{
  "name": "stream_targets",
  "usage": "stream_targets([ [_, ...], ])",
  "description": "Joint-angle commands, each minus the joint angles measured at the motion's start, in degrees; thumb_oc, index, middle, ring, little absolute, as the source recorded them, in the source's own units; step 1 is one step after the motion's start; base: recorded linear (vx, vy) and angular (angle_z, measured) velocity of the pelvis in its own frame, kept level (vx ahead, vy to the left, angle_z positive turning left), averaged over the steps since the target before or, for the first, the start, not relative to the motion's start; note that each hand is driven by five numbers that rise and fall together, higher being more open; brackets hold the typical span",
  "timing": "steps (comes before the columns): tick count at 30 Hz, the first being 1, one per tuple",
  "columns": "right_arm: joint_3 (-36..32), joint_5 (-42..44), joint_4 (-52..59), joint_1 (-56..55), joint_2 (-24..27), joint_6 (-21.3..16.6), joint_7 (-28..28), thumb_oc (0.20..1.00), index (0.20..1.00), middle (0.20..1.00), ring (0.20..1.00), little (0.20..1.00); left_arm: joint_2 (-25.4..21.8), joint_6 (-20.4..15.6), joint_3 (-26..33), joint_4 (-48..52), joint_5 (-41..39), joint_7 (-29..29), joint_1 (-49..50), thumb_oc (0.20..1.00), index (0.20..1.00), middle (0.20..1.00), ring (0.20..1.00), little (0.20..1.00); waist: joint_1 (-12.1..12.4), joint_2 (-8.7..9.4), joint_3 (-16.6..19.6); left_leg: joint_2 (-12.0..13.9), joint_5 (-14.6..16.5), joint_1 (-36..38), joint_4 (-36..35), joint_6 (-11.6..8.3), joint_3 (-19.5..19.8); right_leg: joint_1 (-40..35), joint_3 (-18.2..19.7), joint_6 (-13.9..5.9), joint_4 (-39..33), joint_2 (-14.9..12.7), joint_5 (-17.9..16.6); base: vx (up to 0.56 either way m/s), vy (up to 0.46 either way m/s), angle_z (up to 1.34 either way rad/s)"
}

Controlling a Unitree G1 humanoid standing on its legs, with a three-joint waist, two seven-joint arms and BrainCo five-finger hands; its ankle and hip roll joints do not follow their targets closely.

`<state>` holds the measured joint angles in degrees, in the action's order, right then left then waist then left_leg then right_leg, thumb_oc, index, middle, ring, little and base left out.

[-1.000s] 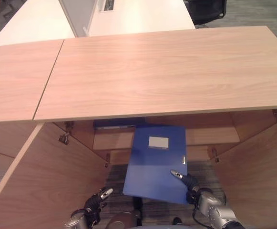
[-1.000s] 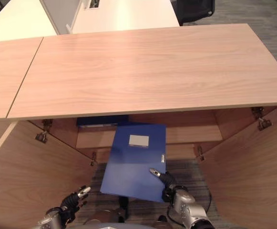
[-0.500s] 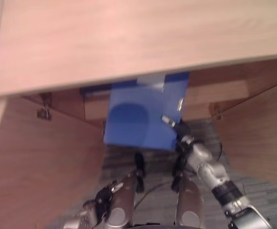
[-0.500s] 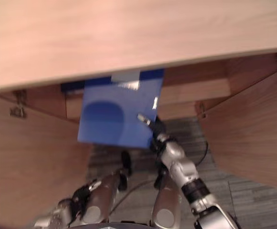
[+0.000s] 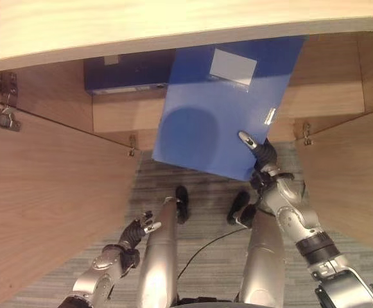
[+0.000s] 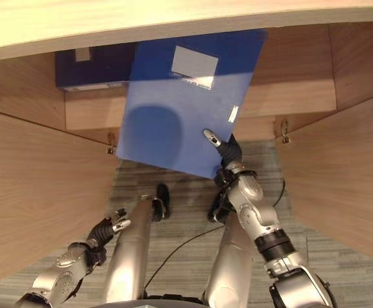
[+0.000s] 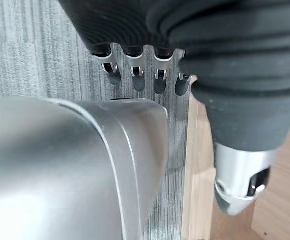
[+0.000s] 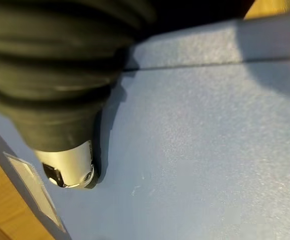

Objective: Put the empty folder in the office cabinet

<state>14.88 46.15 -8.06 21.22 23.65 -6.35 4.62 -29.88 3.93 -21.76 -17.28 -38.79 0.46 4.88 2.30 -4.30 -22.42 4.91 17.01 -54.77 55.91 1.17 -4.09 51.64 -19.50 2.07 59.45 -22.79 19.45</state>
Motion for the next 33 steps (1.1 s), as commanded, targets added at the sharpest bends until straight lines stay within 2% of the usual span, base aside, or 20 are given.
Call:
stream_targets([
  [1, -2.15, 2.36, 6.70, 2.24, -2.41, -5.74, 1.00, 0.200, 0.200, 0.200, 0.200, 0.200, -1.55, -0.93, 0.26, 3.21, 2.28, -1.39, 5.12, 1.000, 1.000, 1.000, 1.000, 1.000, 0.48, -1.36, 3.68, 1.35, 4.82, -0.51, 2.62, 1.04, 1.78, -1.11, 4.41, -0.13, 0.02, -1.42, 5.60, 0.08, -0.067, 0.28],
  [2, -3.45, 3.86, 5.88, 5.36, -3.45, -6.88, 3.94, 0.200, 0.200, 0.200, 0.200, 0.200, -2.16, -0.82, 0.61, 3.62, 1.73, -2.69, 5.43, 1.000, 1.000, 1.000, 1.000, 1.000, 1.11, -1.51, 3.68, 1.51, 5.88, -1.89, 4.62, 0.94, 2.25, 0.31, 4.83, 0.64, 2.70, -2.01, 7.42, 0.07, -0.077, 0.24],
  [5, -5.53, 5.37, 4.14, 10.33, -4.39, -9.22, 8.32, 0.200, 0.200, 0.200, 0.200, 0.200, -2.64, -0.84, 0.77, 3.92, 0.75, -4.62, 5.58, 1.000, 1.000, 1.000, 1.000, 1.000, 1.86, -1.63, 3.72, 1.40, 6.60, -2.85, 6.00, 0.87, 2.60, 1.35, 5.28, 0.89, 4.65, -2.36, 8.52, 0.04, -0.050, 0.16],
  [8, -11.91, 12.39, -3.35, 23.05, -6.74, -15.22, 14.85, 0.200, 0.200, 0.200, 0.200, 0.200, -4.17, -0.95, 0.22, 6.56, -1.06, -7.57, 5.94, 1.000, 1.000, 1.000, 1.000, 1.000, 3.49, -2.16, 3.83, 1.06, 7.37, -4.09, 7.88, 0.87, 2.90, 2.53, 5.52, 1.09, 7.11, -2.82, 9.85, 0.04, -0.039, 0.10],
  [10, -15.92, 17.94, -8.48, 29.44, -8.38, -18.84, 17.03, 0.200, 0.200, 0.200, 0.200, 0.200, -5.46, -0.92, -0.44, 7.84, -1.60, -8.81, 5.20, 1.000, 1.000, 1.000, 1.000, 1.000, 4.41, -2.48, 3.95, 0.71, 7.93, -4.88, 8.93, 0.80, 3.16, 3.15, 5.83, 1.29, 8.57, -2.95, 10.80, 0.03, -0.037, 0.11],
  [13, -18.94, 22.19, -18.22, 37.87, -6.01, -21.53, 21.48, 0.200, 0.200, 0.200, 0.200, 0.200, -7.06, -0.99, -1.23, 9.23, -2.84, -10.63, 4.37, 1.000, 1.000, 1.000, 1.000, 1.000, 5.79, -2.74, 4.22, 0.18, 8.61, -6.30, 10.31, 0.57, 3.63, 4.47, 6.04, 1.44, 10.52, -3.04, 11.83, 0.03, -0.038, 0.18],
  [17, -20.69, 24.54, -34.30, 44.19, 0.67, -18.85, 23.79, 0.200, 0.200, 0.200, 0.200, 0.200, -9.47, -2.04, -1.37, 13.98, -5.69, -11.03, 4.06, 1.000, 1.000, 1.000, 1.000, 1.000, 7.36, -3.24, 4.08, -0.20, 8.81, -8.57, 11.69, 0.20, 3.93, 6.00, 5.87, 1.43, 12.39, -3.57, 12.87, 0.01, -0.051, 0.17],
  [19, -20.26, 24.53, -42.35, 46.15, 2.79, -16.33, 25.69, 0.200, 0.200, 0.200, 0.200, 0.200, -10.25, -2.48, -1.07, 15.71, -7.30, -11.67, 4.59, 1.000, 1.000, 1.000, 1.000, 1.000, 7.84, -3.56, 4.22, -0.26, 8.96, -9.62, 12.34, 0.20, 4.32, 6.83, 5.63, 1.48, 13.18, -3.71, 13.24, -0.01, -0.027, 0.09],
  [20, -19.29, 24.66, -47.61, 47.59, 3.03, -13.92, 27.41, 0.200, 0.200, 0.200, 0.200, 0.200, -10.82, -2.60, -1.13, 16.14, -7.69, -12.81, 4.34, 1.000, 1.000, 1.000, 1.000, 1.000, 7.87, -3.43, 4.31, -0.03, 9.12, -9.98, 12.60, 0.17, 4.33, 7.11, 5.62, 1.44, 13.34, -3.60, 13.15, 0.00, 0.000, 0.00],
  [23, -15.56, 23.99, -53.97, 52.21, 2.97, -9.36, 28.47, 0.200, 0.200, 0.200, 0.200, 0.200, -10.86, -3.60, -1.95, 16.29, -9.48, -14.90, 4.17, 1.000, 1.000, 1.000, 1.000, 1.000, 7.94, -2.93, 3.86, 0.29, 9.41, -10.53, 13.28, 0.28, 4.44, 7.65, 5.78, 1.43, 13.63, -3.20, 12.89, -0.04, -0.017, -0.01],
  [25, -14.64, 24.40, -57.21, 54.25, 4.31, -7.99, 28.40, 0.200, 0.200, 0.200, 0.200, 0.200, -11.19, -3.78, -2.44, 15.95, -10.16, -15.25, 4.28, 1.000, 1.000, 1.000, 1.000, 1.000, 8.05, -2.83, 3.74, 0.21, 9.51, -10.70, 13.49, 0.24, 4.50, 7.74, 5.72, 1.28, 13.79, -3.26, 12.89, -0.02, -0.009, -0.01],
  [30, -12.23, 25.60, -62.57, 58.96, 9.11, -5.90, 27.22, 0.200, 0.200, 0.200, 0.200, 0.200, -12.52, -4.01, -3.46, 16.00, -11.11, -15.16, 4.09, 1.000, 1.000, 1.000, 1.000, 1.000, 8.48, -2.77, 3.67, -0.10, 9.50, -11.39, 13.78, 0.21, 4.61, 8.18, 5.70, 0.92, 14.16, -3.36, 13.06, 0.00, 0.000, 0.00],
  [33, -11.14, 26.82, -63.60, 60.91, 10.71, -5.94, 26.52, 0.200, 0.200, 0.200, 0.200, 0.200, -13.10, -4.07, -3.88, 15.40, -11.19, -15.19, 3.68, 1.000, 1.000, 1.000, 1.000, 1.000, 8.82, -2.78, 3.79, -0.08, 9.58, -11.97, 14.13, 0.28, 4.61, 8.73, 5.71, 0.73, 14.54, -3.39, 13.05, 0.00, 0.000, 0.00],
])
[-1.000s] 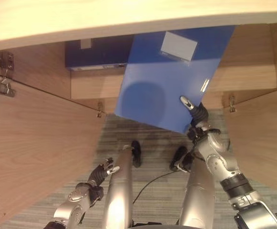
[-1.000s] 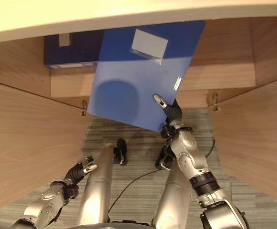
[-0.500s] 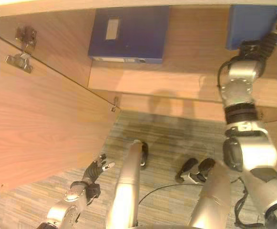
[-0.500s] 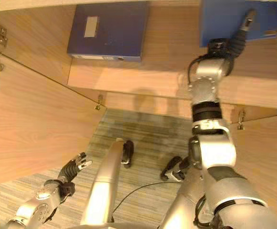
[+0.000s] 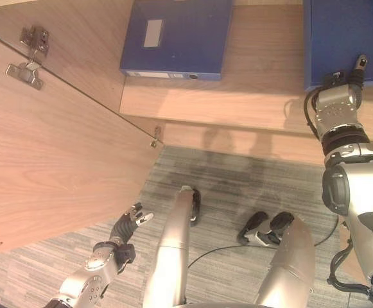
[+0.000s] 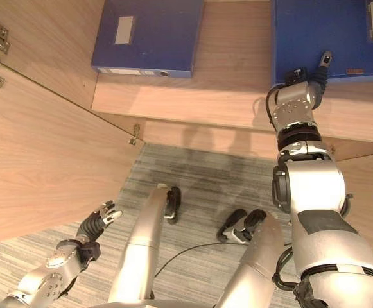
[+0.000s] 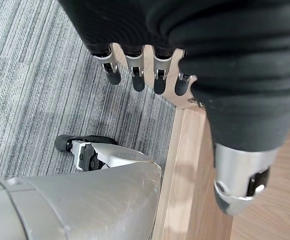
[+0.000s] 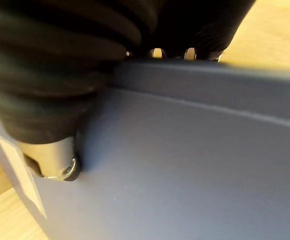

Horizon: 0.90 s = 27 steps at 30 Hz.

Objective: Put the empty folder in the office cabinet

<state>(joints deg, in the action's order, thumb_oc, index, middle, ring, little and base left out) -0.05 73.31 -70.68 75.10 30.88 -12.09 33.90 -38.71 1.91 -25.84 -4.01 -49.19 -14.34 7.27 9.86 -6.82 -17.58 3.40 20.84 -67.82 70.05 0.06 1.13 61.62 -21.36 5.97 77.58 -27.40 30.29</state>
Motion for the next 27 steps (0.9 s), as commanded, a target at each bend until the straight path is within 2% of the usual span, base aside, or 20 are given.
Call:
stream_targets([
  [1, 4.08, -0.16, -0.72, 7.34, 3.68, -0.40, -2.88, 0.200, 0.200, 0.200, 0.200, 0.200, -4.37, -2.03, 0.12, 1.91, -0.84, -0.44, 1.24, 1.000, 1.000, 1.000, 1.000, 1.000, 1.36, -0.22, -1.00, 1.42, 5.73, 1.06, -0.04, 1.39, -0.60, -1.18, 7.51, -3.23, -3.64, 1.19, 2.19, 0.00, 0.000, 0.00],
  [7, 4.46, 2.00, 1.29, 8.51, 3.52, -2.70, -3.99, 0.200, 0.200, 0.200, 0.200, 0.200, -4.65, -1.82, -0.78, 0.52, -0.95, 0.02, 0.54, 1.000, 1.000, 1.000, 1.000, 1.000, 1.99, -0.57, -1.01, 1.61, 5.26, 1.01, -0.52, 1.27, -0.59, -1.34, 7.06, -3.60, -4.10, 1.01, 2.00, 0.00, 0.000, 0.00],
  [8, 4.38, 2.07, 2.54, 8.25, 3.28, -3.30, -4.48, 0.219, 0.219, 0.219, 0.219, 0.219, -4.74, -1.72, -0.98, 0.48, -0.96, 0.22, 0.42, 1.000, 1.000, 1.000, 1.000, 1.000, 2.19, -0.66, -1.01, 1.58, 5.09, 1.09, -0.96, 1.29, -0.67, -1.51, 6.90, -3.70, -4.44, 0.97, 1.96, 0.00, 0.000, 0.00],
  [9, 4.31, 2.06, 2.70, 8.08, 3.25, -3.37, -4.45, 0.683, 0.683, 0.683, 0.683, 0.683, -4.76, -1.72, -1.03, 0.44, -0.95, 0.24, 0.39, 1.000, 1.000, 1.000, 1.000, 1.000, 2.20, -0.66, -0.98, 1.56, 5.03, 1.13, -1.04, 1.30, -0.65, -1.57, 6.85, -3.70, -4.52, 0.97, 1.92, 0.00, 0.000, 0.00],
  [10, 4.25, 3.56, 3.87, 7.96, 2.98, -4.46, -5.25, 1.000, 1.000, 1.000, 1.000, 1.000, -4.88, -1.84, -1.09, 0.32, -1.02, 0.31, 0.07, 1.000, 1.000, 1.000, 1.000, 1.000, 2.43, -0.65, -0.94, 1.51, 4.85, 1.19, -1.32, 1.28, -0.70, -1.76, 6.65, -3.82, -4.87, 0.87, 1.80, 0.00, 0.000, 0.00],
  [14, 2.13, 6.85, 10.09, 4.72, 1.31, -7.73, -8.19, 1.000, 1.000, 1.000, 1.000, 1.000, -4.62, -1.37, -0.51, -0.51, 0.43, 1.52, -0.36, 1.000, 1.000, 1.000, 1.000, 1.000, 3.11, -0.93, -0.98, 1.21, 4.23, 1.45, -2.56, 1.20, -0.59, -2.28, 6.24, -4.19, -5.60, 0.72, 1.37, 0.00, 0.000, 0.00],
  [16, 2.00, 6.56, 9.31, 4.36, 1.11, -7.17, -8.67, 1.000, 1.000, 1.000, 1.000, 1.000, -4.64, -0.95, -0.29, -0.91, 0.73, 1.92, -0.50, 1.000, 1.000, 1.000, 1.000, 1.000, 3.21, -0.95, -0.91, 1.20, 4.11, 1.48, -2.65, 1.15, -0.61, -2.39, 6.24, -4.28, -5.84, 0.76, 1.22, 0.00, 0.000, 0.00],
  [18, 3.73, 5.27, 8.27, 4.58, 0.88, -4.83, -9.83, 1.000, 1.000, 1.000, 1.000, 1.000, -4.63, -0.54, -0.23, -1.55, 0.49, 2.74, -0.46, 1.000, 1.000, 1.000, 1.000, 1.000, 3.31, -0.83, -0.77, 1.32, 4.17, 1.45, -2.40, 1.15, -0.72, -2.24, 6.23, -4.24, -5.79, 0.73, 1.23, 0.00, 0.000, 0.00],
  [19, 4.92, 4.50, 7.13, 4.72, 0.78, -3.07, -10.33, 1.000, 1.000, 1.000, 1.000, 1.000, -4.81, -0.23, -0.15, -1.76, 0.57, 3.20, -0.45, 1.000, 1.000, 1.000, 1.000, 1.000, 3.34, -0.76, -0.71, 1.38, 4.22, 1.38, -2.24, 1.14, -0.69, -2.14, 6.30, -4.20, -5.75, 0.71, 1.20, 0.00, 0.000, 0.00],
  [20, 10.36, -0.40, 3.24, 5.17, 1.17, 3.82, -12.84, 1.000, 1.000, 1.000, 1.000, 1.000, -5.31, 0.43, 0.36, -2.03, 0.34, 4.82, -0.01, 1.000, 1.000, 1.000, 1.000, 1.000, 3.55, -0.64, -0.66, 1.61, 4.36, 1.14, -1.58, 1.21, -0.79, -1.75, 6.49, -4.08, -5.34, 0.73, 1.02, 0.00, 0.000, 0.00],
  [23, 18.49, -11.29, -2.17, 5.78, 1.99, 13.53, -17.65, 1.000, 1.000, 1.000, 1.000, 1.000, -6.49, 0.94, 0.79, -1.89, 0.79, 6.83, -0.02, 1.000, 1.000, 1.000, 1.000, 1.000, 3.57, -0.31, -0.70, 1.94, 4.54, 1.03, -1.18, 1.13, -0.99, -1.20, 7.07, -3.95, -4.98, 0.69, 0.96, -0.01, -0.006, -0.02],
  [25, 23.58, -18.17, -5.12, 6.98, 2.24, 17.49, -21.00, 1.000, 1.000, 1.000, 1.000, 1.000, -7.35, 1.02, 0.76, -1.27, 1.02, 7.50, -0.22, 1.000, 1.000, 1.000, 1.000, 1.000, 3.25, -0.10, -0.86, 1.94, 4.25, 0.81, -1.20, 1.17, -1.16, -0.93, 7.12, -3.85, -5.06, 0.60, 0.60, -0.01, -0.002, -0.02],
  [27, 26.88, -23.51, -6.56, 7.42, 2.20, 19.75, -24.05, 1.000, 1.000, 1.000, 1.000, 1.000, -7.98, 1.25, 0.60, -0.57, 1.42, 8.46, -0.18, 1.000, 1.000, 1.000, 1.000, 1.000, 3.14, 0.04, -0.96, 2.08, 4.14, 0.87, -1.37, 1.21, -1.28, -0.91, 7.09, -3.80, -5.35, 0.74, 0.40, -0.01, -0.002, 0.02],
])
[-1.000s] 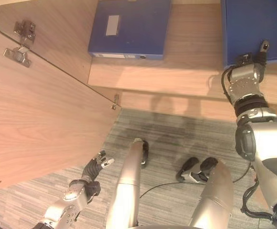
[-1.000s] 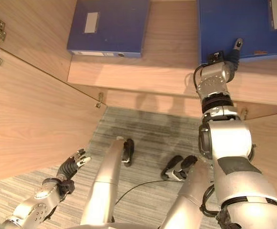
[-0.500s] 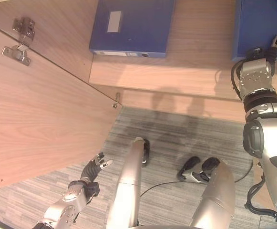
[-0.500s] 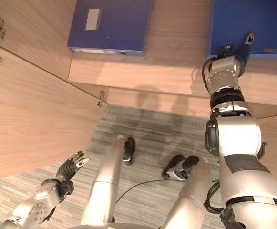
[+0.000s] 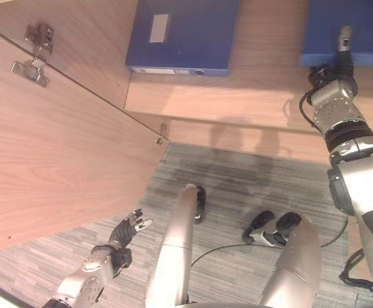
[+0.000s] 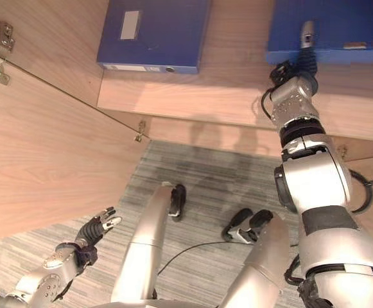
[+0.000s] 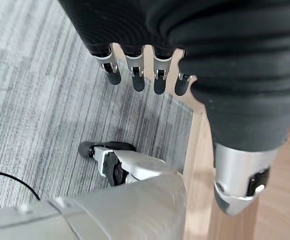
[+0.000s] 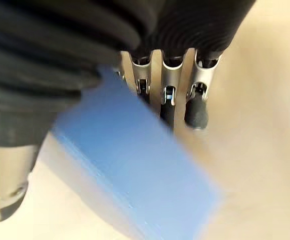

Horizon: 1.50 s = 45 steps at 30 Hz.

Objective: Put the empty folder in the office cabinet

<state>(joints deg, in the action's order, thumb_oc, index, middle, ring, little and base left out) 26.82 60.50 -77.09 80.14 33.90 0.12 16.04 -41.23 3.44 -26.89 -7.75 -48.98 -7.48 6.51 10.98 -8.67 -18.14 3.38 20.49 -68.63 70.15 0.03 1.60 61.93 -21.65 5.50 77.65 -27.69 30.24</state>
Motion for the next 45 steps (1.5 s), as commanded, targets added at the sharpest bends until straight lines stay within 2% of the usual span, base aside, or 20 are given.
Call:
stream_targets([
  [1, 1.19, -12.95, -0.76, 2.26, -0.68, 8.25, -7.46, 1.000, 1.000, 1.000, 1.000, 1.000, -5.71, -0.05, 1.81, 3.33, 1.73, 2.07, 0.80, 1.000, 1.000, 1.000, 1.000, 1.000, 1.95, 2.03, -0.36, 2.19, 4.42, 1.77, -1.60, 1.21, -1.84, -1.28, 7.34, -3.28, -5.60, 1.11, 0.40, -0.01, -0.010, 0.05],
  [2, 3.71, -18.31, -2.66, 1.94, -0.44, 9.73, -9.61, 1.000, 1.000, 1.000, 1.000, 1.000, -6.08, 0.11, 2.09, 3.56, 1.98, 2.63, 0.90, 1.000, 1.000, 1.000, 1.000, 1.000, 1.87, 2.26, -0.32, 2.34, 4.26, 2.02, -1.92, 1.20, -1.89, -1.44, 7.29, -3.28, -6.16, 1.15, 0.15, 0.00, 0.000, 0.00],
  [3, 3.74, -18.44, -2.81, 2.04, -0.44, 9.71, -9.76, 1.000, 1.000, 1.000, 1.000, 1.000, -6.03, 0.11, 2.12, 3.58, 1.99, 2.64, 0.92, 1.000, 1.000, 1.000, 1.000, 1.000, 1.85, 2.23, -0.34, 2.35, 4.24, 2.05, -1.96, 1.20, -1.89, -1.47, 7.29, -3.27, -6.20, 1.17, 0.12, 0.00, 0.000, 0.00],
  [7, 10.52, -34.06, -5.86, 1.34, 0.47, 12.08, -15.66, 1.000, 1.000, 1.000, 1.000, 1.000, -6.93, 0.28, 2.94, 5.32, 3.10, 4.40, 0.93, 1.000, 1.000, 1.000, 1.000, 1.000, 1.61, 2.47, -0.45, 2.53, 3.66, 2.86, -3.09, 1.16, -1.96, -2.16, 7.05, -3.47, -7.77, 1.49, -0.75, 0.00, 0.000, -0.01],
  [11, 17.59, -51.78, -6.97, -0.49, 2.24, 12.52, -21.03, 1.000, 1.000, 1.000, 1.000, 1.000, -7.53, 1.08, 5.29, 7.25, 5.53, 6.67, 1.89, 1.000, 1.000, 1.000, 1.000, 1.000, 1.37, 2.63, -0.33, 2.86, 3.01, 4.15, -5.11, 1.10, -2.18, -3.71, 6.26, -3.78, -10.05, 1.65, -1.52, -0.01, -0.001, -0.05],
  [12, 17.60, -51.91, -6.98, -0.46, 2.25, 12.50, -21.12, 1.000, 1.000, 1.000, 1.000, 1.000, -7.50, 1.13, 5.36, 7.32, 5.55, 6.68, 1.97, 1.000, 1.000, 1.000, 1.000, 1.000, 1.33, 2.57, -0.37, 2.87, 2.97, 4.23, -5.19, 1.10, -2.16, -3.82, 6.20, -3.78, -10.15, 1.67, -1.57, 0.00, 0.000, 0.00],
  [13, 20.91, -59.79, -5.93, -1.79, 3.03, 12.25, -24.27, 1.000, 1.000, 1.000, 1.000, 1.000, -7.55, 1.44, 7.00, 8.65, 7.27, 8.09, 2.25, 1.000, 1.000, 1.000, 1.000, 1.000, 1.27, 2.66, -0.30, 2.98, 2.65, 4.78, -6.32, 0.98, -2.20, -4.51, 5.89, -4.06, -11.50, 1.80, -1.94, 0.00, 0.000, 0.00],
  [14, 21.61, -61.91, -4.95, -2.70, 3.74, 12.06, -25.79, 1.000, 1.000, 1.000, 1.000, 1.000, -7.42, 1.61, 8.03, 9.33, 8.11, 8.64, 2.57, 1.000, 1.000, 1.000, 1.000, 1.000, 1.14, 2.66, -0.29, 3.04, 2.41, 5.07, -6.90, 0.92, -2.19, -4.97, 5.56, -4.17, -12.13, 1.81, -2.26, 0.00, 0.000, 0.00],
  [17, 20.82, -61.57, 0.48, -7.32, 7.62, 10.92, -31.30, 1.000, 1.000, 1.000, 1.000, 1.000, -5.43, 2.12, 11.70, 9.39, 11.02, 11.11, 3.62, 1.000, 1.000, 1.000, 1.000, 1.000, 0.76, 2.84, 0.00, 3.10, 1.72, 5.37, -8.33, 0.69, -2.12, -5.25, 5.14, -4.80, -13.71, 1.68, -3.16, 0.00, 0.005, -0.05],
  [25, 22.11, -67.85, -1.92, -7.68, 8.85, 10.96, -34.41, 1.000, 1.000, 1.000, 1.000, 1.000, -2.26, 2.63, 12.92, 8.71, 12.10, 11.58, 3.39, 1.000, 1.000, 1.000, 1.000, 1.000, 0.72, 2.86, 0.46, 3.28, 1.60, 5.24, -8.66, 0.66, -2.33, -4.92, 5.22, -5.02, -14.20, 1.33, -3.51, 0.00, 0.000, -0.02],
  [28, 24.57, -74.69, -2.29, -7.71, 8.17, 10.89, -34.85, 1.000, 1.000, 1.000, 1.000, 1.000, -1.32, 3.10, 13.79, 9.24, 12.82, 11.28, 2.98, 1.000, 1.000, 1.000, 1.000, 1.000, 0.88, 2.92, 0.41, 3.37, 1.45, 5.28, -9.05, 0.63, -2.36, -5.08, 5.13, -5.01, -14.57, 1.35, -3.78, 0.00, 0.000, 0.00],
  [29, 25.81, -79.70, -1.37, -9.17, 6.67, 10.88, -34.77, 1.000, 1.000, 1.000, 1.000, 1.000, -0.80, 3.61, 14.09, 9.72, 14.71, 10.88, 2.34, 1.000, 1.000, 1.000, 1.000, 1.000, 0.97, 3.09, 0.29, 3.49, 1.14, 5.68, -9.92, 0.54, -2.27, -5.55, 5.01, -5.18, -15.41, 1.43, -4.08, 0.00, 0.000, 0.00],
  [30, 25.75, -79.80, -1.32, -9.22, 6.64, 10.91, -34.79, 1.000, 1.000, 1.000, 1.000, 1.000, -0.80, 3.66, 14.15, 9.79, 14.77, 10.88, 2.43, 1.000, 1.000, 1.000, 1.000, 1.000, 0.95, 3.09, 0.27, 3.50, 1.10, 5.80, -10.02, 0.53, -2.25, -5.70, 4.95, -5.18, -15.54, 1.46, -4.14, 0.00, -0.048, -0.01],
  [31, 24.39, -81.95, -0.50, -13.34, 3.25, 11.90, -34.38, 1.000, 1.000, 1.000, 1.000, 1.000, -1.14, 4.03, 15.62, 11.58, 20.90, 10.67, 1.13, 1.000, 1.000, 1.000, 1.000, 1.000, 0.97, 3.06, -0.14, 3.33, 0.44, 6.87, -11.95, 0.34, -2.34, -6.86, 4.44, -5.59, -17.39, 1.78, -4.83, -0.01, -0.034, -0.01],
  [32, 24.23, -82.02, -0.46, -13.47, 3.16, 11.96, -34.36, 1.000, 1.000, 1.000, 1.000, 1.000, -1.22, 4.08, 15.70, 11.65, 21.03, 10.70, 1.26, 1.000, 1.000, 1.000, 1.000, 1.000, 0.97, 3.15, -0.16, 3.32, 0.33, 7.07, -12.16, 0.34, -2.33, -7.09, 4.35, -5.59, -17.61, 1.82, -4.93, -0.05, -0.075, 0.00],
  [33, 22.81, -85.18, -0.73, -16.87, -0.26, 12.74, -35.31, 1.000, 1.000, 1.000, 1.000, 1.000, 0.50, 4.22, 15.86, 11.21, 21.29, 10.62, -0.37, 1.000, 1.000, 1.000, 1.000, 1.000, 0.78, 3.30, -0.82, 2.94, -1.17, 8.14, -15.20, -0.40, -3.00, -8.15, 3.64, -6.20, -20.57, 2.22, -6.55, -0.05, -0.041, -0.02],
  [35, 22.64, -86.30, -1.23, -17.84, -1.03, 12.87, -35.16, 1.000, 1.000, 1.000, 1.000, 1.000, 0.98, 4.45, 15.63, 11.37, 21.40, 10.47, -1.19, 1.000, 1.000, 1.000, 1.000, 1.000, 0.81, 3.30, -0.98, 2.92, -1.75, 8.44, -16.35, -0.52, -3.00, -8.43, 3.30, -6.46, -21.65, 2.32, -7.11, -0.06, -0.037, -0.01],
  [36, 22.24, -88.28, -2.55, -19.03, -2.52, 13.29, -34.75, 1.000, 1.000, 1.000, 1.000, 1.000, 1.68, 4.49, 15.22, 11.67, 22.04, 10.25, -2.38, 1.000, 1.000, 1.000, 1.000, 1.000, 0.95, 3.16, -1.40, 2.94, -2.98, 8.89, -18.44, -0.79, -3.09, -8.93, 2.68, -6.91, -23.76, 2.76, -8.45, -0.06, -0.026, 0.01],
  [43, 21.40, -89.04, -4.21, -20.65, -5.21, 13.91, -35.59, 1.000, 1.000, 1.000, 1.000, 1.000, 2.57, 4.78, 14.28, 11.18, 21.80, 10.34, -4.31, 1.000, 1.000, 1.000, 1.000, 1.000, 1.63, 2.33, -2.71, 3.09, -7.38, 10.94, -26.71, -1.40, -4.50, -10.40, 0.38, -8.58, -31.24, 4.08, -13.55, -0.08, -0.018, -0.05],
  [45, 21.88, -87.72, -1.96, -20.99, -5.09, 13.49, -34.63, 1.000, 1.000, 1.000, 1.000, 1.000, 2.68, 4.06, 13.83, 10.79, 21.65, 10.54, -5.60, 1.000, 1.000, 1.000, 1.000, 1.000, 1.40, 2.24, -3.04, 3.00, -10.42, 13.14, -32.96, -1.89, -5.28, -11.78, -0.67, -9.88, -36.85, 5.34, -16.73, -0.10, -0.016, -0.02],
])
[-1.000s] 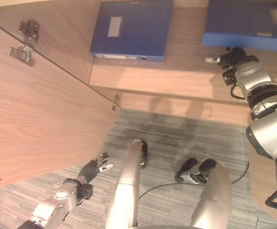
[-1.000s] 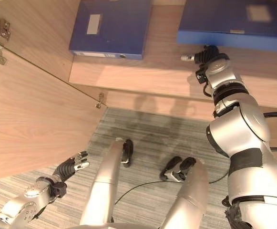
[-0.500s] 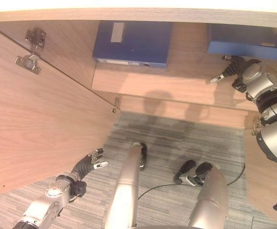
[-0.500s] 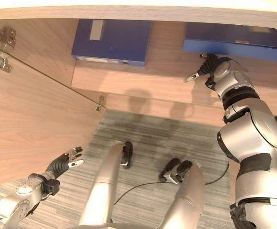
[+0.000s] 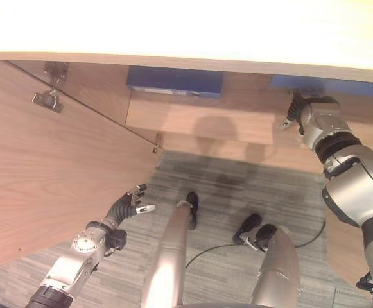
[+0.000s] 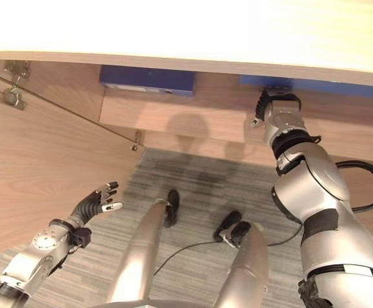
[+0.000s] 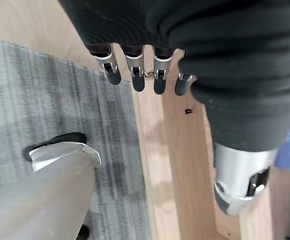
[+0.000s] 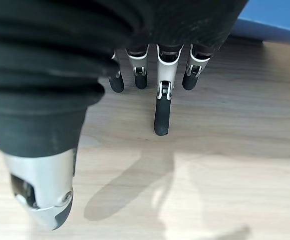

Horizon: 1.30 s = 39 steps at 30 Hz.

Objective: Put the empty folder in the office cabinet

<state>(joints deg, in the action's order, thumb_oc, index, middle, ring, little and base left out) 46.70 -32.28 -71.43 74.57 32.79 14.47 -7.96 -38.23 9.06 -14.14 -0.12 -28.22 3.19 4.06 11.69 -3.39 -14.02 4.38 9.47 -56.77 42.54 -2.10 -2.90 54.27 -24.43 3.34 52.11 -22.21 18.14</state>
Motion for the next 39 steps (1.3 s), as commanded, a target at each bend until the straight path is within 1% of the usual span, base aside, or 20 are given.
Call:
stream_targets([
  [1, 2.11, 5.30, -7.17, -15.50, -3.91, -0.98, -10.62, 1.000, 1.000, 1.000, 1.000, 1.000, -0.41, -1.77, 0.98, 2.95, 0.90, -0.03, -3.47, 1.000, 1.000, 1.000, 1.000, 1.000, 0.68, -3.07, -7.19, 2.02, -0.16, 2.04, -7.08, 0.12, -0.98, -4.60, 1.78, -7.83, -12.79, 0.20, -5.30, -0.09, -0.035, -0.01],
  [3, 2.78, 5.48, -6.33, -15.38, -3.82, -1.08, -10.30, 1.000, 1.000, 1.000, 1.000, 1.000, -0.72, -2.24, 0.74, 2.85, 0.47, -0.15, -4.12, 1.000, 1.000, 1.000, 1.000, 1.000, 0.64, -3.13, -7.23, 2.02, -2.14, 4.03, -11.08, -0.26, -1.24, -6.37, 1.27, -8.32, -16.54, 1.06, -7.19, -0.05, -0.032, -0.08],
  [4, 2.80, 5.48, -6.30, -15.37, -3.78, -1.07, -10.32, 1.000, 1.000, 1.000, 1.000, 1.000, -0.70, -2.27, 0.71, 2.80, 0.45, -0.16, -4.16, 1.000, 1.000, 1.000, 1.000, 1.000, 0.63, -3.19, -7.37, 2.01, -2.41, 4.40, -11.55, -0.27, -1.25, -6.71, 1.18, -8.31, -16.95, 1.16, -7.42, -0.05, -0.033, -0.14],
  [5, 3.40, 5.51, -6.09, -15.42, -4.00, -1.14, -10.33, 1.000, 1.000, 1.000, 1.000, 1.000, -0.76, -2.85, 0.43, 2.70, -0.07, -0.19, -4.54, 1.000, 1.000, 1.000, 1.000, 1.000, 0.64, -3.23, -7.18, 2.01, -4.15, 6.65, -15.52, -0.45, -1.72, -8.33, 0.81, -8.51, -20.31, 1.98, -8.95, -0.04, -0.034, -0.14],
  [9, 4.07, 4.54, -7.34, -15.89, -5.00, -1.10, -10.38, 1.000, 1.000, 1.000, 1.000, 1.000, -0.89, -3.61, -0.92, 2.87, -1.15, 0.47, -5.32, 1.000, 1.000, 1.000, 1.000, 1.000, 0.80, -3.79, -7.05, 1.56, -7.56, 12.86, -23.82, -0.65, -2.42, -13.04, 0.24, -9.13, -28.10, 4.31, -12.33, -0.05, -0.034, -0.13],
  [10, 3.93, 4.66, -7.50, -16.15, -5.22, -1.13, -10.50, 1.000, 1.000, 1.000, 1.000, 1.000, -0.98, -3.54, -1.22, 2.85, -1.53, 0.85, -5.28, 1.000, 1.000, 1.000, 1.000, 1.000, 0.76, -3.95, -6.69, 1.16, -8.84, 14.99, -26.62, -0.92, -2.96, -14.57, 0.30, -9.36, -30.78, 5.33, -13.28, -0.03, -0.017, -0.22],
  [13, 3.04, 4.60, -8.93, -19.04, -5.71, -1.25, -10.67, 1.000, 1.000, 1.000, 1.000, 1.000, -0.27, -3.45, -2.25, 2.79, -1.93, 1.82, -5.37, 1.000, 1.000, 1.000, 1.000, 1.000, 0.71, -4.32, -6.37, 0.77, -10.33, 19.34, -30.52, -1.16, -3.17, -17.82, 0.20, -9.51, -34.02, 6.46, -14.32, 0.00, -0.031, -0.15],
  [15, 2.28, 4.34, -9.52, -21.41, -5.82, -1.29, -11.00, 1.000, 1.000, 1.000, 1.000, 1.000, -0.05, -3.22, -2.75, 2.90, -2.49, 2.49, -5.20, 1.000, 1.000, 1.000, 1.000, 1.000, 0.53, -4.52, -6.09, 0.85, -11.02, 22.05, -31.87, -1.41, -3.25, -20.74, -0.35, -9.51, -35.91, 6.92, -14.74, 0.01, -0.044, -0.08],
  [18, 1.50, 4.18, -9.61, -23.49, -6.35, -1.57, -11.88, 1.000, 1.000, 1.000, 1.000, 1.000, 0.88, -2.94, -3.83, 2.45, -2.86, 3.51, -4.91, 1.000, 1.000, 1.000, 1.000, 1.000, 0.06, -4.77, -5.75, 0.93, -11.10, 25.42, -32.99, -1.54, -3.37, -24.08, -0.34, -9.38, -37.31, 7.54, -14.87, 0.01, -0.015, -0.01],
  [20, 0.31, 4.47, -9.26, -26.36, -7.24, -1.67, -12.32, 1.000, 1.000, 1.000, 1.000, 1.000, 2.19, -2.29, -4.80, 1.73, -2.95, 4.19, -5.16, 1.000, 1.000, 1.000, 1.000, 1.000, -0.29, -5.04, -5.64, 1.15, -10.74, 29.76, -33.51, -1.51, -3.22, -28.44, -0.21, -9.25, -38.28, 7.91, -14.71, 0.05, -0.043, -0.01],
  [21, 0.28, 4.48, -9.22, -26.45, -7.22, -1.65, -12.30, 1.000, 1.000, 1.000, 1.000, 1.000, 2.18, -2.30, -4.86, 1.71, -2.94, 4.19, -5.16, 1.000, 1.000, 1.000, 1.000, 1.000, -0.30, -5.11, -5.80, 1.16, -10.73, 30.05, -33.58, -1.51, -3.21, -28.75, -0.25, -9.26, -38.38, 7.94, -14.72, 0.00, 0.000, 0.00],
  [23, -1.18, 5.62, -8.91, -28.55, -8.04, -1.72, -12.30, 1.000, 1.000, 1.000, 1.000, 1.000, 3.31, -2.17, -5.57, 0.97, -2.55, 4.47, -5.66, 1.000, 1.000, 1.000, 1.000, 1.000, -0.59, -5.15, -5.31, 1.45, -10.19, 33.01, -33.53, -1.60, -3.11, -32.09, 0.01, -9.09, -39.21, 8.40, -14.54, 0.02, -0.021, -0.01],
  [26, -3.79, 8.21, -8.71, -32.56, -9.84, -2.22, -13.04, 1.000, 1.000, 1.000, 1.000, 1.000, 5.16, -0.93, -8.09, 0.74, -0.29, 5.96, -6.60, 1.000, 1.000, 1.000, 1.000, 1.000, -1.29, -4.91, -3.86, 2.77, -9.63, 39.24, -33.79, -2.21, -3.16, -40.00, -0.37, -8.86, -42.56, 10.28, -14.15, 0.08, -0.052, -0.04],
  [29, -5.66, 10.40, -8.40, -34.17, -10.58, -2.46, -12.31, 1.000, 1.000, 1.000, 1.000, 1.000, 6.28, -0.36, -8.92, 1.67, 1.26, 7.47, -6.56, 1.000, 1.000, 1.000, 1.000, 1.000, -1.86, -4.62, -2.42, 3.96, -9.67, 43.04, -35.01, -2.76, -3.68, -44.55, -0.56, -8.69, -46.47, 11.94, -14.39, 0.06, -0.042, -0.06],
  [30, -5.67, 10.42, -8.38, -34.24, -10.58, -2.45, -12.29, 1.000, 1.000, 1.000, 1.000, 1.000, 6.27, -0.35, -8.94, 1.69, 1.27, 7.48, -6.52, 1.000, 1.000, 1.000, 1.000, 1.000, -1.86, -4.65, -2.48, 4.00, -9.69, 43.20, -35.07, -2.80, -3.67, -44.76, -0.59, -8.67, -46.67, 12.03, -14.48, 0.02, -0.049, -0.09],
  [32, -6.33, 11.50, -8.14, -35.74, -10.81, -2.81, -11.92, 1.000, 1.000, 1.000, 1.000, 1.000, 7.28, 0.10, -9.18, 0.79, 0.54, 8.18, -6.49, 1.000, 1.000, 1.000, 1.000, 1.000, -2.52, -3.93, -1.22, 5.10, -10.30, 44.91, -35.95, -3.66, -4.57, -47.30, -1.18, -8.47, -49.59, 13.08, -14.81, 0.04, -0.076, -0.12],
  [33, -6.78, 12.06, -7.69, -36.93, -11.28, -3.03, -11.64, 1.000, 1.000, 1.000, 1.000, 1.000, 8.17, 0.78, -9.38, -0.30, 1.14, 8.82, -6.61, 1.000, 1.000, 1.000, 1.000, 1.000, -2.94, -3.10, 0.06, 6.16, -10.78, 46.22, -36.41, -4.33, -5.57, -49.37, -1.80, -8.26, -51.81, 14.20, -14.81, 0.07, -0.097, -0.10],
  [34, -7.49, 13.10, -7.55, -37.32, -11.58, -3.25, -10.57, 1.000, 1.000, 1.000, 1.000, 1.000, 8.74, 0.90, -9.32, -1.12, 1.56, 8.91, -6.79, 1.000, 1.000, 1.000, 1.000, 1.000, -3.15, -2.63, 0.92, 6.66, -10.99, 46.95, -36.76, -4.65, -6.10, -50.34, -2.02, -8.24, -52.75, 14.70, -14.83, 0.08, -0.091, -0.10],
  [37, -9.56, 15.12, -7.85, -40.57, -13.22, -3.57, -8.79, 1.000, 1.000, 1.000, 1.000, 1.000, 9.97, 1.00, -8.57, -2.43, 2.27, 8.72, -7.24, 1.000, 1.000, 1.000, 1.000, 1.000, -3.61, -1.21, 3.23, 7.41, -11.24, 49.28, -37.77, -5.10, -6.73, -52.61, -1.94, -7.98, -53.80, 15.90, -14.76, 0.10, -0.072, -0.13],
  [39, -10.82, 15.27, -8.43, -42.77, -14.12, -3.43, -9.04, 1.000, 1.000, 1.000, 1.000, 1.000, 10.83, 1.22, -8.33, -2.73, 2.51, 8.64, -6.28, 1.000, 1.000, 1.000, 1.000, 1.000, -3.82, -0.40, 4.59, 7.99, -11.10, 50.87, -37.98, -5.29, -7.08, -54.70, -2.14, -7.71, -54.65, 16.84, -14.28, 0.10, -0.064, -0.02],
])
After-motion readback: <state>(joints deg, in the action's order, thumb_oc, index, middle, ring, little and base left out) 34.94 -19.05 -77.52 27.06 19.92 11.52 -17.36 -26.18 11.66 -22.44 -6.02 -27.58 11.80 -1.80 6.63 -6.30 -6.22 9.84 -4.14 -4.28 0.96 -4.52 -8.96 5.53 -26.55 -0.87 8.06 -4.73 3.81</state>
